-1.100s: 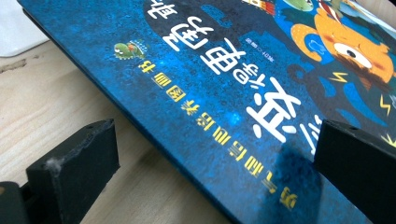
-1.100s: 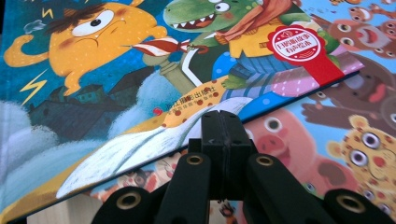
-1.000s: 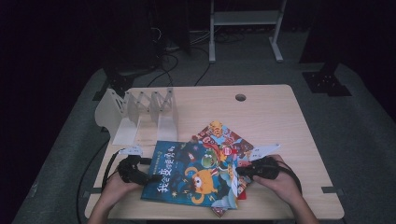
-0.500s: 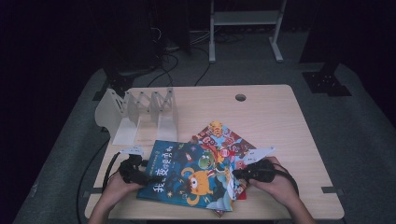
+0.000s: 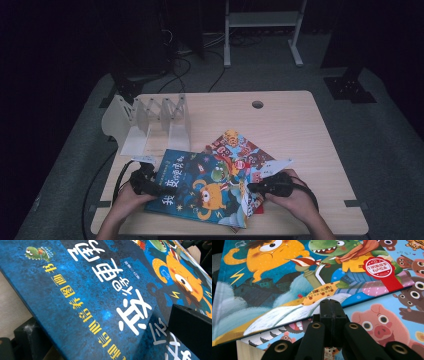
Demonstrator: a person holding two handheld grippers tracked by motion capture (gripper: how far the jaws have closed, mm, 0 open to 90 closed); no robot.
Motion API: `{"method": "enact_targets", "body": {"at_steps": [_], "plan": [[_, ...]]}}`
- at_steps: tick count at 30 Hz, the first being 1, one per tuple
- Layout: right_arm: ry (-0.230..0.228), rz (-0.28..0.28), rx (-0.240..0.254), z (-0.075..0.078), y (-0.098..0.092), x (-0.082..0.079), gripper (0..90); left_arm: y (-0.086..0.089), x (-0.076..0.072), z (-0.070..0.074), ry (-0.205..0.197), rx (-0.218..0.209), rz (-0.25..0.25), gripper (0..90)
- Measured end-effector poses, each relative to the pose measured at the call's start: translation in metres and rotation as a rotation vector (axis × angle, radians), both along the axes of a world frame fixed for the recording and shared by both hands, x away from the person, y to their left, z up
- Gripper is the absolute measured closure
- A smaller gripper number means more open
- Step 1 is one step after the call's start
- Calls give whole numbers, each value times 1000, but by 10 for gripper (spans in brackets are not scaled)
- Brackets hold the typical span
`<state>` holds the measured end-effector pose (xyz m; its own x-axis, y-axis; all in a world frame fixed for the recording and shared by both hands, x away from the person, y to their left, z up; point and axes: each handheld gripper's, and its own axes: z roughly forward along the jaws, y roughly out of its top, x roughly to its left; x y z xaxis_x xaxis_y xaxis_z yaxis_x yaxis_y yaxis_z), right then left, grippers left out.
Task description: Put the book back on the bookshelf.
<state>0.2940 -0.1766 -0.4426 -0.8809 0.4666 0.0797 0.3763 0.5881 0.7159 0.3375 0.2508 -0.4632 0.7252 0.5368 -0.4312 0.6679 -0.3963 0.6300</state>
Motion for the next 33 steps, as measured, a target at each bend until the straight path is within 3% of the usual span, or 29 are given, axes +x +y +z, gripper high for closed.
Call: {"method": "enact_targets", "body": {"at_steps": [3,9,17,33], "plan": [[1,0,3,0,0,0,887,0,1,4,-10,-13,7,0],[6,0,7,0,1,1,886,5,1,20,-44,-110,17,0],[7,8,5,0,4,2,885,2,0,48,-110,-99,-2,0],[11,20,-4,1,7,3,876,-7,-2,87,-187,-90,-46,0]]}}
